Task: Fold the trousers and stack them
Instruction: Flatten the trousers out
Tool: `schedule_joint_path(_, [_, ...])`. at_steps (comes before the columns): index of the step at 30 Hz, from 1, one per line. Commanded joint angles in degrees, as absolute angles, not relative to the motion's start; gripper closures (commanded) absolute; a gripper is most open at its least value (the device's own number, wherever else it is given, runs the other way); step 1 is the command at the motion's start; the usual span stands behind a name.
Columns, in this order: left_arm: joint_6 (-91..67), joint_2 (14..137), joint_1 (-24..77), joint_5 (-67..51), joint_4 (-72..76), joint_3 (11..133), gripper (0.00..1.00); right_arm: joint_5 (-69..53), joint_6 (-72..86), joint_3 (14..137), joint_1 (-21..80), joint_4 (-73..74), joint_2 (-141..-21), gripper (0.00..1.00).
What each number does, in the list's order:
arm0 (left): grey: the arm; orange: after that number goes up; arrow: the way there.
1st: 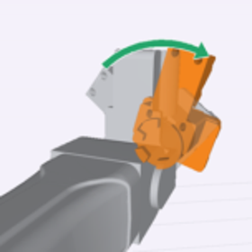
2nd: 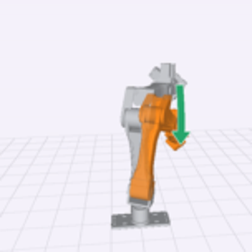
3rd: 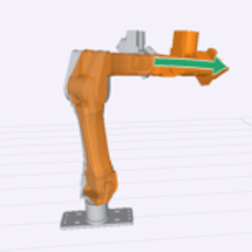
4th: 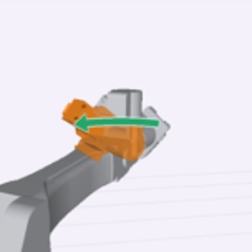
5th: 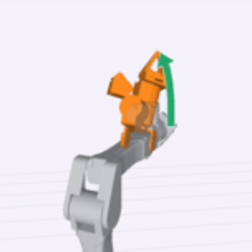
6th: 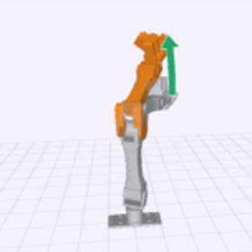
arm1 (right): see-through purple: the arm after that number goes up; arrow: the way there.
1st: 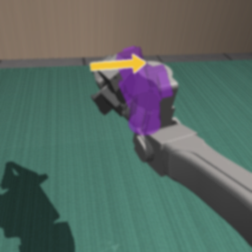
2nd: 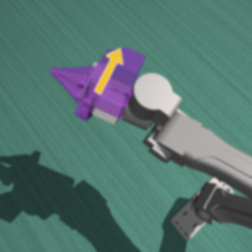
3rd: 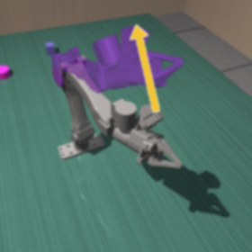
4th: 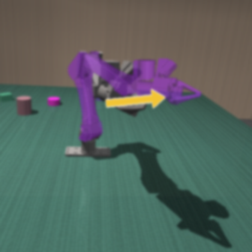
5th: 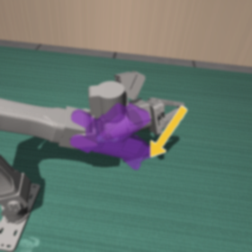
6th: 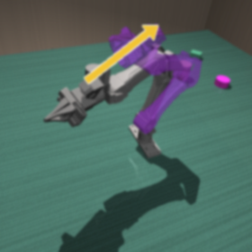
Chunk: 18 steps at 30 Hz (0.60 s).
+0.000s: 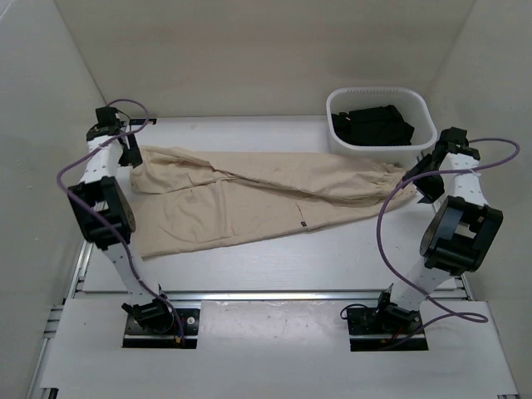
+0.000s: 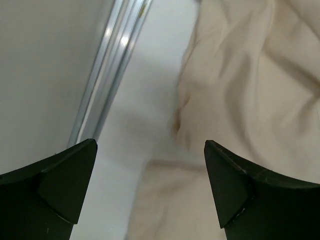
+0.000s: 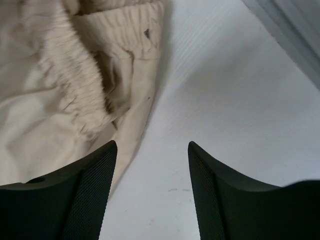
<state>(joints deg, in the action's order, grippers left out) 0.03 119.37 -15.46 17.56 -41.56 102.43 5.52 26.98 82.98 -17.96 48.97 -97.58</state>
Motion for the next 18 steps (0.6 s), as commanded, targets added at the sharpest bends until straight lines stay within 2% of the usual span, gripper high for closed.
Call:
schedule_joint_path(1, [0.0,102.59,-16.26,14.87,-46.56,94.95,0.0,-0.43,31.97,78.23,-20.56,38.96,-101.41,0.38])
schedule_joint_path(3, [0.0,99.06,-16.26,11.52,-52.28,86.89,0.0,-3.15,33.57,77.43,-21.09,33.61,-103.09,0.38])
schedule_joint_path(4, [0.0,98.18,-16.26,10.64,-53.51,83.79,0.0,-5.17,33.57,77.43,-21.09,32.36,-105.18,0.32])
schedule_joint_path(6, [0.0,95.28,-16.96,9.15,-54.05,74.12,0.0,-6.94,34.1,79.27,-21.09,31.38,-107.48,0.28])
schedule_joint_path(10, [0.0,93.16,-19.77,6.33,-54.05,64.61,0.0,-6.94,36.29,81.21,-21.09,29.01,-112.13,0.28])
schedule_joint_path(14, [0.0,95.88,-23.81,3.87,-51.77,60.56,0.0,-6.33,39.63,79.73,-21.09,30.85,-114.08,0.42])
schedule_joint_path(15, [0.0,96.76,-24.34,3.08,-50.11,59.95,0.0,-6.33,40.86,78.85,-21.09,30.85,-114.08,0.56])
schedule_joint_path(18, [0.0,98.17,-24.35,0.18,-49.57,58.62,0.0,-6.33,41.48,76.47,-21.09,31.46,-113.39,0.83])
